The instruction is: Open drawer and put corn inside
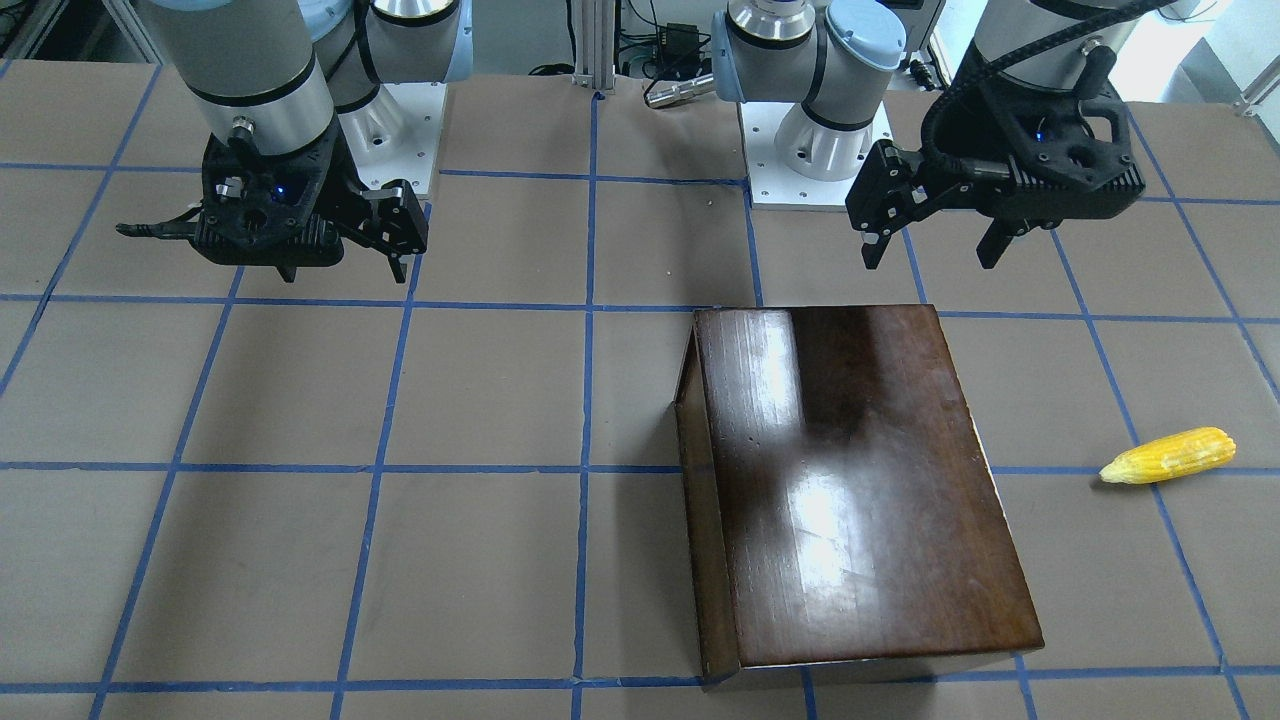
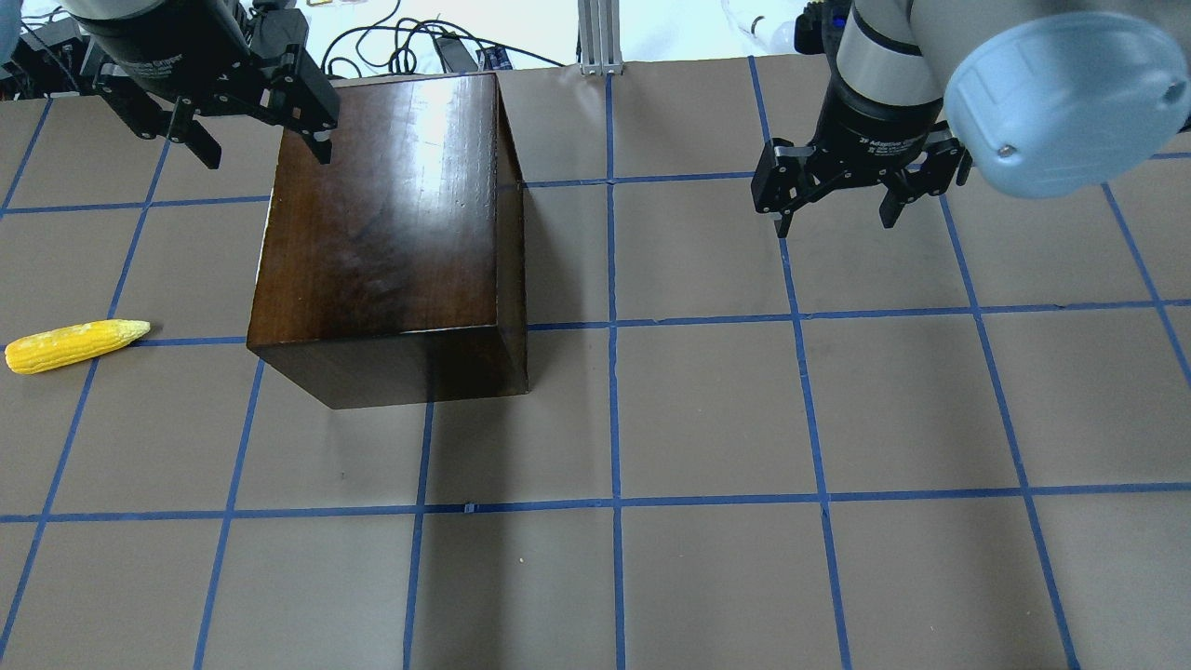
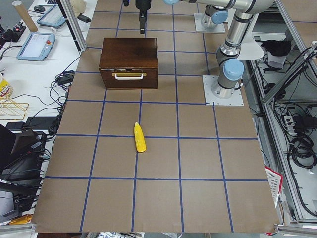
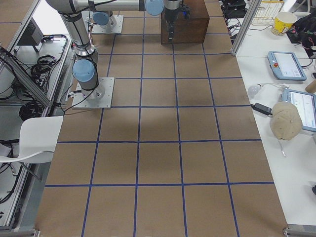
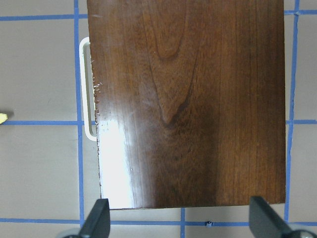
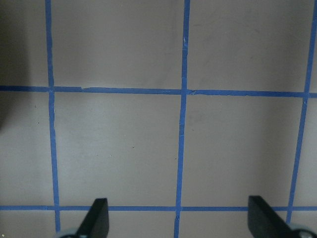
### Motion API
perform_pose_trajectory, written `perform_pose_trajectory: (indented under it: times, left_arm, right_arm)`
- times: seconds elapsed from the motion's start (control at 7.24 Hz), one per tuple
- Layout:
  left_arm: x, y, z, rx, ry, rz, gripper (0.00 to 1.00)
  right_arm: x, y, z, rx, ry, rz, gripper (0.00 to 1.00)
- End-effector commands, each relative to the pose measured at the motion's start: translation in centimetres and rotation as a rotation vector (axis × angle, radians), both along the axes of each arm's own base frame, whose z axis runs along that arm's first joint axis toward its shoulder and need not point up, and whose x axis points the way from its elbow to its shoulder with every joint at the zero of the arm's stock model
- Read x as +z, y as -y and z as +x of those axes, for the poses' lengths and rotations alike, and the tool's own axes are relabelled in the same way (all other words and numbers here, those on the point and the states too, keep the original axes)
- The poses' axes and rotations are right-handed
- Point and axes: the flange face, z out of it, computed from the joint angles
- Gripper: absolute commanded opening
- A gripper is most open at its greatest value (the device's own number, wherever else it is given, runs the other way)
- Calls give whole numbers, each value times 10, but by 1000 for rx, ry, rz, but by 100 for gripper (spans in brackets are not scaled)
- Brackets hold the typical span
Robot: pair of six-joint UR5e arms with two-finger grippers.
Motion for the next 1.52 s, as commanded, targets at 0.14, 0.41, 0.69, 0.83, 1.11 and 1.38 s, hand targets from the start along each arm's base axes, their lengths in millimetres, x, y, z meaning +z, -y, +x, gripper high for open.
perform_pose_trajectory:
  times: [0.14, 0.41, 0.69, 0.83, 1.11, 1.38]
  left_arm:
    - [-2, -2, -2, -2, -2, 8, 100]
    - [-7, -2, -2, -3, -4, 17, 100]
    - [-5, -4, -3, 36, -8, 15, 100]
    - [-6, -3, -2, 85, -7, 17, 100]
    - [-2, -7, -1, 84, -2, 29, 100]
    - [-6, -6, 0, 72, -1, 42, 100]
  right_arm:
    - [0, 0, 0, 0, 0, 0, 100]
    - [0, 0, 0, 0, 0, 0, 100]
    - [0, 0, 0, 0, 0, 0, 100]
    - [0, 0, 0, 0, 0, 0, 100]
    - [0, 0, 0, 0, 0, 0, 100]
    - [0, 0, 0, 0, 0, 0, 100]
